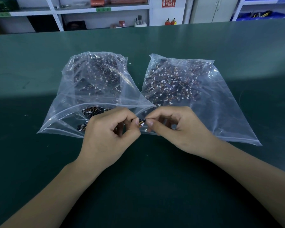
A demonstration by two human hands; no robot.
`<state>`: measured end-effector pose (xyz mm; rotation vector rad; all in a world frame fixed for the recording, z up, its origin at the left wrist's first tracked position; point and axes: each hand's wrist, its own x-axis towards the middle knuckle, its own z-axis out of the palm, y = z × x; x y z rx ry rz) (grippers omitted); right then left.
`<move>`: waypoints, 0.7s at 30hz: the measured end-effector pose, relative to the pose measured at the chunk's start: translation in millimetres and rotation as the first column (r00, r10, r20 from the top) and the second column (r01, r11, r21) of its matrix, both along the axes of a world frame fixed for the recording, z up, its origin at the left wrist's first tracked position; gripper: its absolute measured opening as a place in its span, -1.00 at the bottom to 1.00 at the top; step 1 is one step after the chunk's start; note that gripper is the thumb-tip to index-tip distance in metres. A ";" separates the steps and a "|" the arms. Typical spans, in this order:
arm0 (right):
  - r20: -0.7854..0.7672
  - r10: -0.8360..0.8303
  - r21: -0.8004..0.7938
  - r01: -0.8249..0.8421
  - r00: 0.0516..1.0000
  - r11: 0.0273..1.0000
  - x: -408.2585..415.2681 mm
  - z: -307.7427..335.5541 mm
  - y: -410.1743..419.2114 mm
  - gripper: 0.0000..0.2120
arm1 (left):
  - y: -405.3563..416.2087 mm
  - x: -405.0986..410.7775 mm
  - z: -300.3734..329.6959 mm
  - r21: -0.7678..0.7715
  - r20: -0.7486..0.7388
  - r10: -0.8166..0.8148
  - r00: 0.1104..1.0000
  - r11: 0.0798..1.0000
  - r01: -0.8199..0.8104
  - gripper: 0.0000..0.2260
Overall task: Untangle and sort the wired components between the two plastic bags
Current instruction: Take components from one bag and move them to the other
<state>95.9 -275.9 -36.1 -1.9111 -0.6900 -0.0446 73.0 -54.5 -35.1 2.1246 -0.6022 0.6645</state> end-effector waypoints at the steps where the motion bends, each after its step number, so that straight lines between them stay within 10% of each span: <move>1: 0.008 0.003 -0.009 -0.003 1.000 1.000 -0.1 0.1 0.1 -0.91 | 0.1 -0.1 0.0 0.005 0.003 0.000 1.000 1.000 0.000 -0.86; 21: 0.040 0.011 -0.013 -0.010 0.999 1.000 0.2 2.0 -2.2 -0.91 | 1.3 0.3 0.2 0.023 0.024 -0.002 1.000 1.000 0.001 -0.86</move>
